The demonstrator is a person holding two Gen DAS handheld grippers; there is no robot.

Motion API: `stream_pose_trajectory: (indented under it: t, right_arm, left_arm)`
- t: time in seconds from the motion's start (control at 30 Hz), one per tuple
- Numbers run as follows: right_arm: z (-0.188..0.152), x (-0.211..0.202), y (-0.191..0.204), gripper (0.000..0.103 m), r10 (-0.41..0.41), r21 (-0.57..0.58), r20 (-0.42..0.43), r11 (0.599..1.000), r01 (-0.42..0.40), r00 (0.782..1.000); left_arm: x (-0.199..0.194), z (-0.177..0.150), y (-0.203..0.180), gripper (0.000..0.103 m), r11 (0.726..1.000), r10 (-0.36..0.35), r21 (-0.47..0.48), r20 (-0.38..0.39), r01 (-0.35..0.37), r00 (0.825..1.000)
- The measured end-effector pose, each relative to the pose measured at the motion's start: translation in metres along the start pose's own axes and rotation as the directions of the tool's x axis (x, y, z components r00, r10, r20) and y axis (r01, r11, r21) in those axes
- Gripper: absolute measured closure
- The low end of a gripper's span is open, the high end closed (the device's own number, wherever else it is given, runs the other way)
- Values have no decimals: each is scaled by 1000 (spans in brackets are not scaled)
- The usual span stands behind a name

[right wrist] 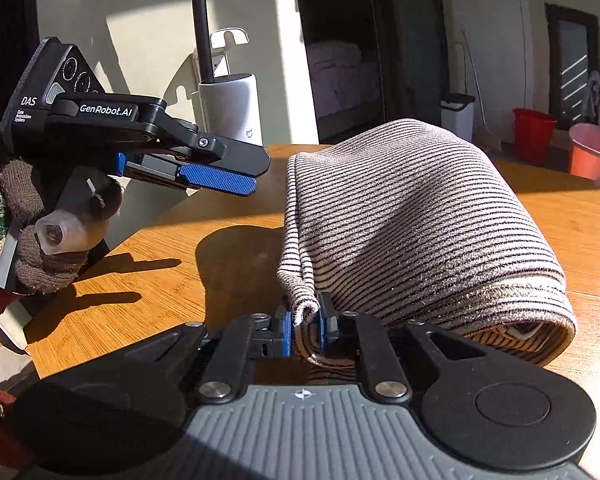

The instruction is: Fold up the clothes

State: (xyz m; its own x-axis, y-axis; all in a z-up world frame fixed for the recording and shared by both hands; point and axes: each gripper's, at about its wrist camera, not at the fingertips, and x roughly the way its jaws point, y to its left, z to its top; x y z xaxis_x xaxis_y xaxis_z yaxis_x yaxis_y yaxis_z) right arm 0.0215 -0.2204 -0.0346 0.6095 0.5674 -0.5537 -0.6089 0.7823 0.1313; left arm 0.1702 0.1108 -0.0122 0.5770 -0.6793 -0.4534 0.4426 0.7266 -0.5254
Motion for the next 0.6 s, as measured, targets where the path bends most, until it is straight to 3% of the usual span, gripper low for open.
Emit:
stream_pose_trajectory:
  t: [0.1, 0.17, 0.27, 0.3, 0.33, 0.4, 0.43, 0.47, 0.6]
  right_arm:
    - [-2, -1, 7, 90, -32, -54, 3, 998, 32, 999]
    - [-3, -2, 11, 90, -50, -85, 7, 995, 50, 999]
    - [-3, -9, 10, 87, -67, -113, 28, 991, 70, 997]
    - [-3, -13, 8, 84, -63, -115, 35, 991, 66, 997]
    - [-2, -19, 5, 74, -39, -109, 39, 993, 43, 998]
    - [4, -34, -3, 38, 3, -91, 61, 996, 2, 998]
    - [7, -41, -5, 10, -16, -95, 91, 995, 25, 996]
    - [11, -48, -7, 1, -36, -98, 122, 994, 48, 992]
    - [23, -52, -20, 0, -174, -86, 191, 977, 193, 966]
  left_arm:
    - [6, 9, -21, 39, 996, -91, 13, 28, 90, 995]
    - [31, 7, -36, 39, 991, -131, 26, -10, 131, 991]
    - [94, -7, -31, 45, 993, -115, -20, -106, 114, 988]
    - [98, -10, -29, 47, 993, -116, -9, -95, 116, 989]
    - [103, -13, -27, 49, 993, -117, 1, -83, 117, 990]
    - [106, -9, -26, 50, 993, -117, -16, -83, 116, 990]
    - [107, -8, -26, 50, 993, -116, -15, -86, 115, 990]
    - [104, -11, -23, 50, 994, -111, -5, -90, 111, 990]
    - [105, -12, -23, 50, 994, -109, 15, -87, 110, 990]
